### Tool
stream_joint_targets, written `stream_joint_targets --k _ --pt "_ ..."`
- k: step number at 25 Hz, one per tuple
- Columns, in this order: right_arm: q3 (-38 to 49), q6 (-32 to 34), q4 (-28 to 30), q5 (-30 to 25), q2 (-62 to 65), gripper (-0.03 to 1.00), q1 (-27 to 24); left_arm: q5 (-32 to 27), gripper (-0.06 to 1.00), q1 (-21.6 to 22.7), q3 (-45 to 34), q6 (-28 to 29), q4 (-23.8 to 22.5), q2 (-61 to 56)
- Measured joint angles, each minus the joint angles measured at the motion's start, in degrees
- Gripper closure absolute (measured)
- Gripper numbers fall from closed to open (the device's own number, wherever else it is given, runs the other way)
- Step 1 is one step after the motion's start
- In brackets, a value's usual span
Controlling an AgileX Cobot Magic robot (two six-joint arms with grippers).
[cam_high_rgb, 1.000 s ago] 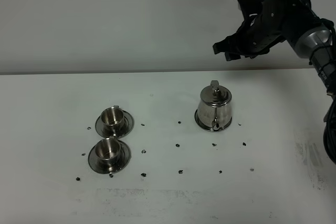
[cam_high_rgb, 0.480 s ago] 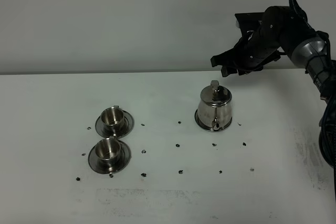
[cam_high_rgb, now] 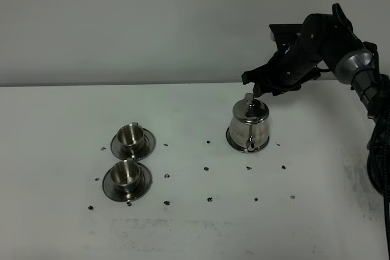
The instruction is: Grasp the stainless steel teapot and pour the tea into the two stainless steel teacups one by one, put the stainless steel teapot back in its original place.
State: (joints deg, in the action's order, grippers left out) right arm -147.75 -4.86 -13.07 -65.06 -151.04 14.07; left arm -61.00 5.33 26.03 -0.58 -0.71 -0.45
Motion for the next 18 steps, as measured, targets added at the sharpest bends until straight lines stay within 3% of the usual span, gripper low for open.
stream_joint_targets --k 18 --pt "0.0 -0.39 -1.73 0.17 -0.53 0.55 3.97 0.0 0.49 0.0 0.0 0.0 0.0 0.0"
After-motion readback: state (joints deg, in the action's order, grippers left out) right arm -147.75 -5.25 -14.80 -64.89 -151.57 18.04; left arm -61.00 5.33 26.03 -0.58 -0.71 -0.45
